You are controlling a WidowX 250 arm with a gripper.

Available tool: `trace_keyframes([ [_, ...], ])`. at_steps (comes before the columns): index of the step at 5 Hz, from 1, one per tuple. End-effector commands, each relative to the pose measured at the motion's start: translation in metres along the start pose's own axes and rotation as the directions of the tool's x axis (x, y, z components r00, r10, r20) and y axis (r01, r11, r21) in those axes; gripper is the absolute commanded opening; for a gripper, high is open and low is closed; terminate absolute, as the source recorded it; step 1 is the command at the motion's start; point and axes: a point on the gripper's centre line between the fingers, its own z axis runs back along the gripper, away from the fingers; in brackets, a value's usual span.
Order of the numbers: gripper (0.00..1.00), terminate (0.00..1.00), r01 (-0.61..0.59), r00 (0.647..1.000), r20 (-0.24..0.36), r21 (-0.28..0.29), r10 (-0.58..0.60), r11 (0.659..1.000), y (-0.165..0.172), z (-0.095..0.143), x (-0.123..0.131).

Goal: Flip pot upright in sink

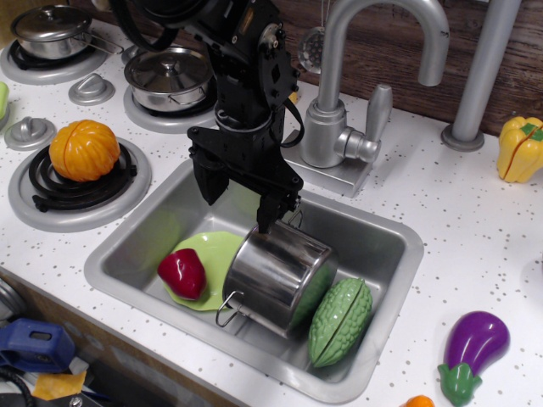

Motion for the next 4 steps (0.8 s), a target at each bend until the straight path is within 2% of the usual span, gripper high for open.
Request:
trace_keyframes([
  [1,1.0,0.0,0.0,1.0,0.0,0.0,0.0,1.0,0.0,0.0,0.0],
  [2,1.0,0.0,-0.019,1.0,-0.002,-0.067,0.019,0.998,-0.003,-0.002,0.0],
  [3,1.0,0.0,-0.061,0.998,-0.017,-0.186,0.058,0.981,-0.006,-0.005,-0.002],
  [4,1.0,0.0,-0.089,0.996,-0.02,-0.309,0.088,0.947,-0.011,-0.012,-0.003],
])
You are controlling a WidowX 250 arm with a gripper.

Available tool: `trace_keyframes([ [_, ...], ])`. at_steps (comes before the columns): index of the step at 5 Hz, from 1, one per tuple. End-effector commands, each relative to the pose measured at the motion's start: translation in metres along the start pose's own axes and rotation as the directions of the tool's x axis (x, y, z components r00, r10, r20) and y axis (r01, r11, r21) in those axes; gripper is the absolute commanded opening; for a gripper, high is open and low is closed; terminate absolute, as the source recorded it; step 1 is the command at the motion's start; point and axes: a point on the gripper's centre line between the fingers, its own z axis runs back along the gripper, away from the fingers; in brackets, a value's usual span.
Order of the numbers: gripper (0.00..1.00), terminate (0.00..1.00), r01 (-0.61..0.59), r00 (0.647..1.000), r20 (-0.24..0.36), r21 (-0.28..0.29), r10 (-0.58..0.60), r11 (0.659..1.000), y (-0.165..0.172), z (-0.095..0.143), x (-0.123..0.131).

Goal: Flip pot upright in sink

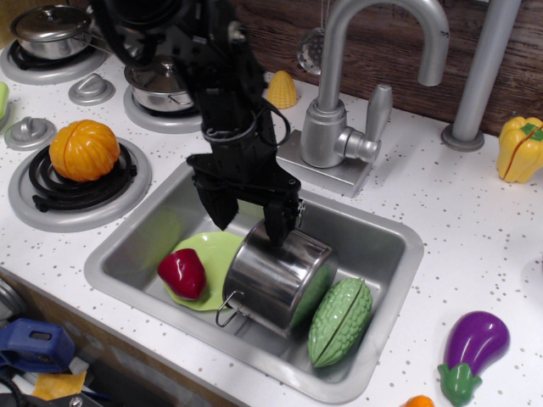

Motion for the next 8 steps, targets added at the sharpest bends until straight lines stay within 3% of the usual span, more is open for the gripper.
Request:
trace_keyframes([
  [1,1.0,0.0,-0.017,1.0,0.02,-0.106,0.019,0.994,0.0,-0.003,0.001],
  [2,1.0,0.0,-0.054,0.998,0.02,-0.194,0.058,0.979,-0.004,-0.011,0.0],
  [3,1.0,0.0,-0.077,0.995,0.041,-0.247,0.089,0.966,-0.006,-0.018,-0.002],
  [4,1.0,0.0,-0.108,0.988,0.065,-0.351,0.139,0.93,-0.008,-0.023,-0.005],
  [5,1.0,0.0,-0.135,0.977,0.109,-0.356,0.185,0.925,-0.012,-0.029,-0.007],
  [6,0.0,0.0,-0.152,0.971,0.119,-0.352,0.205,0.924,-0.015,-0.029,-0.008],
  [7,0.0,0.0,-0.159,0.97,0.118,-0.342,0.211,0.926,-0.017,-0.028,-0.008],
  [8,0.0,0.0,-0.169,0.966,0.15,-0.247,0.21,0.954,-0.026,-0.027,-0.008],
])
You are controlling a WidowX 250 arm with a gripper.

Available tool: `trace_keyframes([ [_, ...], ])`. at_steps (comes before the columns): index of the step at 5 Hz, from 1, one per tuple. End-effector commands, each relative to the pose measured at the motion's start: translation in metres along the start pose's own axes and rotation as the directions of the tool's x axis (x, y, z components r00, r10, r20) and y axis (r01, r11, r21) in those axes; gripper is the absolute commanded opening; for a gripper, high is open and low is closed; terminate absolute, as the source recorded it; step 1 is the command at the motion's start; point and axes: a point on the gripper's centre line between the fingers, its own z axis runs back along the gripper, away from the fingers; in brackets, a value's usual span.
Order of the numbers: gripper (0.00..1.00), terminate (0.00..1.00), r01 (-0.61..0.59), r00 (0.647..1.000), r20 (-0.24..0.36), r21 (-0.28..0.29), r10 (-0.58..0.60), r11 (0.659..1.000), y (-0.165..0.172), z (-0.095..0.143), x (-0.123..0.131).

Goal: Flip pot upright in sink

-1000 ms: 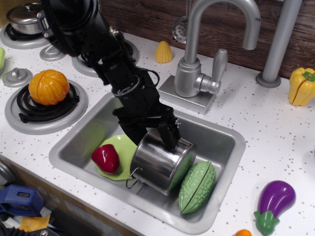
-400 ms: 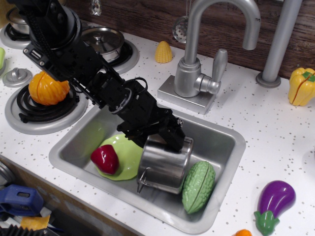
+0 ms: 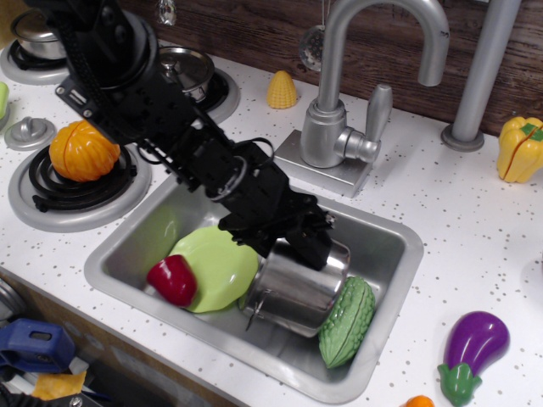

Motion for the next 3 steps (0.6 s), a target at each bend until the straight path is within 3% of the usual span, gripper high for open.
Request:
trace_keyframes([
  [1,0.0,0.0,0.031,0.993,0.101,0.274,-0.061,0.961,-0.001,-0.002,-0.003],
  [3,0.0,0.0,0.071,0.994,0.063,0.288,-0.093,0.955,0.009,0.011,0.004],
])
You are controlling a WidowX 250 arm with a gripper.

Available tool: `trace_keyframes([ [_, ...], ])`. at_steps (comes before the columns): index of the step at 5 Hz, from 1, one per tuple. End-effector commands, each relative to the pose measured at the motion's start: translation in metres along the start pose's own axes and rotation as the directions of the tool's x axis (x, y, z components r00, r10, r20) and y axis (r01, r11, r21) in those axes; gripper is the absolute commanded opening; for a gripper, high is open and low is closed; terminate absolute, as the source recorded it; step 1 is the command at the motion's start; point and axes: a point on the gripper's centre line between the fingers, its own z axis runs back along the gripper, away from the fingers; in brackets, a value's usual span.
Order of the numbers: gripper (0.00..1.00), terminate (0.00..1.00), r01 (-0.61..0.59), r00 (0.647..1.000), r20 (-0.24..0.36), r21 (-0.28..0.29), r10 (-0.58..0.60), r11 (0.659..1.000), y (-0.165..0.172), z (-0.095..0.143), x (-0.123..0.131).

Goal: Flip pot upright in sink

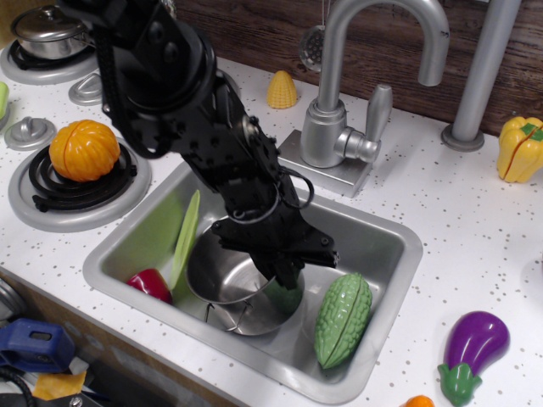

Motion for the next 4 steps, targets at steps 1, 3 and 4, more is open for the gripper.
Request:
trace_keyframes([
  [1,0.0,0.0,0.02,0.997,0.068,0.022,-0.022,1.0,0.0034,0.009,0.0111],
  [3,1.0,0.0,0.029,0.996,0.08,0.008,-0.029,1.0,0.0066,0.0079,0.0112],
  [4,1.0,0.0,0.029,0.996,0.08,0.008,-0.029,1.0,0.0066,0.0079,0.0112],
])
